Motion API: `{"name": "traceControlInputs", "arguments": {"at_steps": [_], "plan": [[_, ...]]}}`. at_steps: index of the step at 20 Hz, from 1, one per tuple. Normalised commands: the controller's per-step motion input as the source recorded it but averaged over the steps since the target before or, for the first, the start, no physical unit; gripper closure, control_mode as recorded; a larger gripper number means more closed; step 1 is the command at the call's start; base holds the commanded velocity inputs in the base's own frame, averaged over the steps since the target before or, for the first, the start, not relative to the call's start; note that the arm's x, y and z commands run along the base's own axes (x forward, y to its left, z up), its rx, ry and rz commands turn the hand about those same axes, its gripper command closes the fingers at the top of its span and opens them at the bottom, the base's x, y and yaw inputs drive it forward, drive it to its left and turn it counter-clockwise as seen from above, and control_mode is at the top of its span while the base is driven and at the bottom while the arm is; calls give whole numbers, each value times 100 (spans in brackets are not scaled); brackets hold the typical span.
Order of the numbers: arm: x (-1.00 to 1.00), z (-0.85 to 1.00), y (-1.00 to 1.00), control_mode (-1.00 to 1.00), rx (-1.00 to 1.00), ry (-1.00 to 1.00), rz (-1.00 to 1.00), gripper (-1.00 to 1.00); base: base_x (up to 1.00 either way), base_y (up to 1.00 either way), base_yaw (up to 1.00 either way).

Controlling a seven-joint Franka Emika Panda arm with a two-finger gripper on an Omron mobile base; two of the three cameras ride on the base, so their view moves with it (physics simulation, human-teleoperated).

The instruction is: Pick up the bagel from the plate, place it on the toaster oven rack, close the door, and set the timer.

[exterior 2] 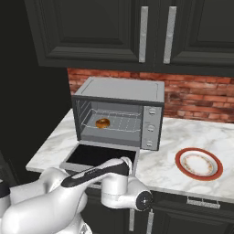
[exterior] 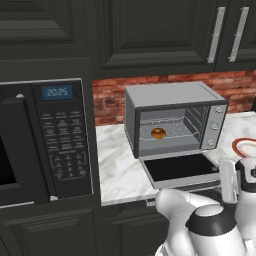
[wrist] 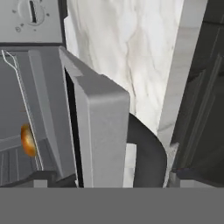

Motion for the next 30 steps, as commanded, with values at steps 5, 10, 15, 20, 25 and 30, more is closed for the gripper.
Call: {"name": "traceControlInputs", "arguments": {"at_steps": [5,10,15,20,25,30], "plan": [[48,64,28,-100,6,-22,-6,-100,0,0,0],[61,60,28,-100,2,-16,-7,-100,0,0,0],[71,40,28,-100,0,-10,-8,-100,0,0,0],[66,28,22,-100,0,-6,-8,-100,0,0,0],[56,40,10,-100,0,-2,-7,-100,0,0,0],[40,45,7,-100,0,-1,-6,-100,0,0,0]]}}
